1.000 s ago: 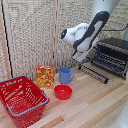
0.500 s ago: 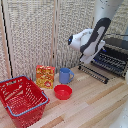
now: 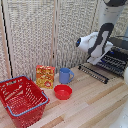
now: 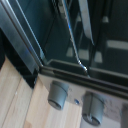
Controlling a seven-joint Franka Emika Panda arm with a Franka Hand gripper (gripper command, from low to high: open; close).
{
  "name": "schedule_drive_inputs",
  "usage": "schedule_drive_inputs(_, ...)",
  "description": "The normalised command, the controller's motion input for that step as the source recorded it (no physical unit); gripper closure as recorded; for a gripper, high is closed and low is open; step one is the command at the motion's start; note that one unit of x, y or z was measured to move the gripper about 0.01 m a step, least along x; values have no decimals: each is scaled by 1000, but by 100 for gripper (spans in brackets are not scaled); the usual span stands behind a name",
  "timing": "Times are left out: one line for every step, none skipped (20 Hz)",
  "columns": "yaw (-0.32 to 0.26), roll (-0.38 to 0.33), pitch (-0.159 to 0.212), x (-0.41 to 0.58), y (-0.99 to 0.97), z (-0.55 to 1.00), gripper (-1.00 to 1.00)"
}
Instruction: Extend the gripper towards the oven tray handle. Grasp the handle and carefully pull the tray out of the oven. Move the gripper above the red bowl. Grab the red bowl gently. Lift the bowl and place it onto the oven tray.
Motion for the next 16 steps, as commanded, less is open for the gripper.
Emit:
schedule_drive_inputs(13, 29, 0, 0, -486, -23, -100)
schedule_drive_inputs(12, 33, 0, 0, -483, 0, -100)
schedule_drive_inputs(7, 41, 0, 0, -486, 0, -100)
schedule_drive_inputs(6, 43, 0, 6, -477, 0, -100)
schedule_drive_inputs(7, 47, 0, 0, -454, 0, -100)
schedule_drive_inputs(3, 55, 0, 14, -434, 17, -100)
schedule_drive_inputs(0, 52, 0, 20, -354, 23, 100)
schedule_drive_inputs(0, 29, 0, 11, -177, 14, 100)
schedule_drive_inputs(-11, 19, 0, 0, -77, 14, 100)
schedule_drive_inputs(-8, 0, 0, 0, 0, 0, 100)
schedule_drive_inputs(0, 0, 0, 0, 0, 0, 100)
schedule_drive_inputs(0, 0, 0, 0, 0, 0, 100)
schedule_drive_inputs(0, 0, 0, 0, 0, 0, 100)
schedule_drive_inputs(0, 0, 0, 0, -83, 0, 100)
schedule_drive_inputs(0, 0, 0, 0, -60, 0, 100)
schedule_drive_inputs(0, 0, 0, 0, -63, 0, 100)
